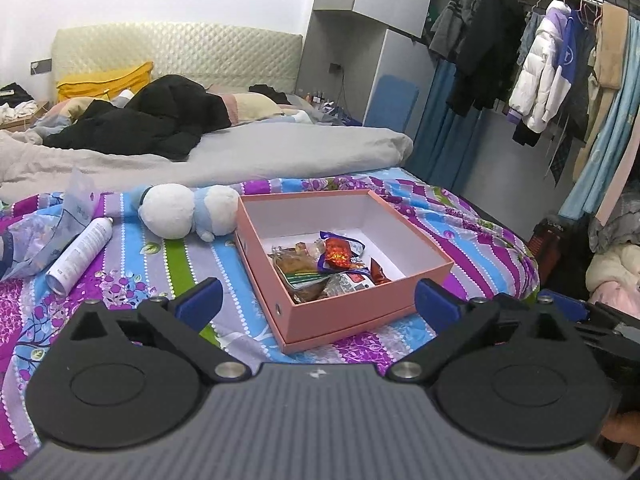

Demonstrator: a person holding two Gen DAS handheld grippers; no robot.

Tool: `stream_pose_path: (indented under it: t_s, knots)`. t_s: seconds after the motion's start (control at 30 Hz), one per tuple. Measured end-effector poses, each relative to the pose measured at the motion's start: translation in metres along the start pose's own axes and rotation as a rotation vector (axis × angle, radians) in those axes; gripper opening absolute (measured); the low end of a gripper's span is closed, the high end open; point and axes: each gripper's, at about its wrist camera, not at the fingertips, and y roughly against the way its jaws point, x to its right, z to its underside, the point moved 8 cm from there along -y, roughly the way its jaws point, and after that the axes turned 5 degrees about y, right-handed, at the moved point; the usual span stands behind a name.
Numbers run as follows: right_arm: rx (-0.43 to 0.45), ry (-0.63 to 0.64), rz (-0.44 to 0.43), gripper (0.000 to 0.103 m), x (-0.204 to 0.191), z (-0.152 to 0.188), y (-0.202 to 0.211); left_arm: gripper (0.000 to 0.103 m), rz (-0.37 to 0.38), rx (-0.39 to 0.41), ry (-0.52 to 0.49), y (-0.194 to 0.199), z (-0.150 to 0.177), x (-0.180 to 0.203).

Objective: Organize snacks

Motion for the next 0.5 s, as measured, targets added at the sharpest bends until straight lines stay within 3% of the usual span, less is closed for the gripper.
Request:
stream_pose_path:
  t_s: [0.5]
  knots:
    - [0.006,0.013,0.010,0.080,-0.0010,0.0023,-0.0011,0.103,-0.009,-0.007,0.023,-0.0018,0.0044,-0.0048]
